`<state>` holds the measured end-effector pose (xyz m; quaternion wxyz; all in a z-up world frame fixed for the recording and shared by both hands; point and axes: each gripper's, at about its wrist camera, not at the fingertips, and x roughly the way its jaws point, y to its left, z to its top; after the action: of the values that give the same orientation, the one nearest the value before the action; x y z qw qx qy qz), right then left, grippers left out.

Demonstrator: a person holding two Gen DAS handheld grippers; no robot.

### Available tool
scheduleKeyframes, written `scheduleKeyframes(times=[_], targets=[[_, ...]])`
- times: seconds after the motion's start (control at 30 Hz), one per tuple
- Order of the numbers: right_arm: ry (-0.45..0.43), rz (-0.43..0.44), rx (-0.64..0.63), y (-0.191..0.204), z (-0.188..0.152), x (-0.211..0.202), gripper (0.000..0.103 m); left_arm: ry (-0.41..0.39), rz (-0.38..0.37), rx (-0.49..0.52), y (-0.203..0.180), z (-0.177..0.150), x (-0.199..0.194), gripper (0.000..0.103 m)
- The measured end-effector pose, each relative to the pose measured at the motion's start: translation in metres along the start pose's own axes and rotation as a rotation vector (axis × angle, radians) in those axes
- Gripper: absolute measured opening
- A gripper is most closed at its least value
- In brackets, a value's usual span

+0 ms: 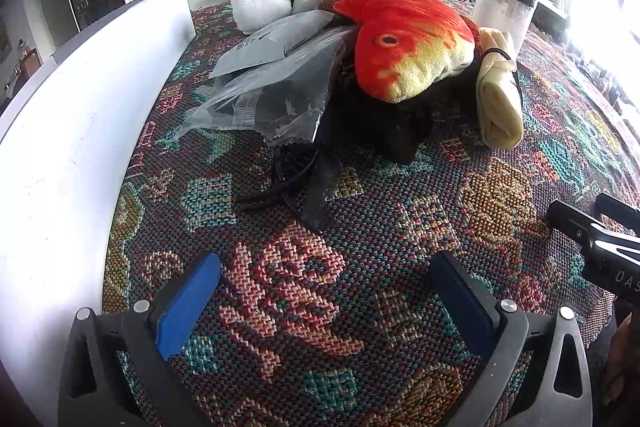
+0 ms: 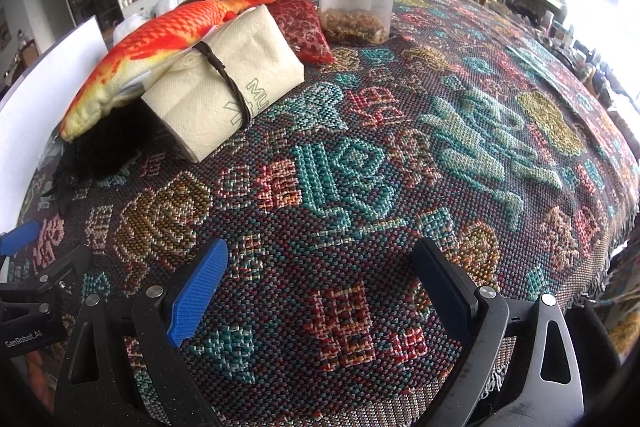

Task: Organize soft objects
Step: 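Move the left gripper over the pile toward the white wipes packet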

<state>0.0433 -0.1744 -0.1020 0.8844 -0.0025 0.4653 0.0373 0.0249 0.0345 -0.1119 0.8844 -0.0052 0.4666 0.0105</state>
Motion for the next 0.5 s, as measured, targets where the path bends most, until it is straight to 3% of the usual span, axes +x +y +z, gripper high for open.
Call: scheduleKeyframes(times=[0.5], targets=[[0.000, -0.002, -0.001, 0.0005, 0.0000, 0.0004, 0.096, 0.002, 0.001, 0.001, -0.0003, 0.0001, -0.0002, 0.103]])
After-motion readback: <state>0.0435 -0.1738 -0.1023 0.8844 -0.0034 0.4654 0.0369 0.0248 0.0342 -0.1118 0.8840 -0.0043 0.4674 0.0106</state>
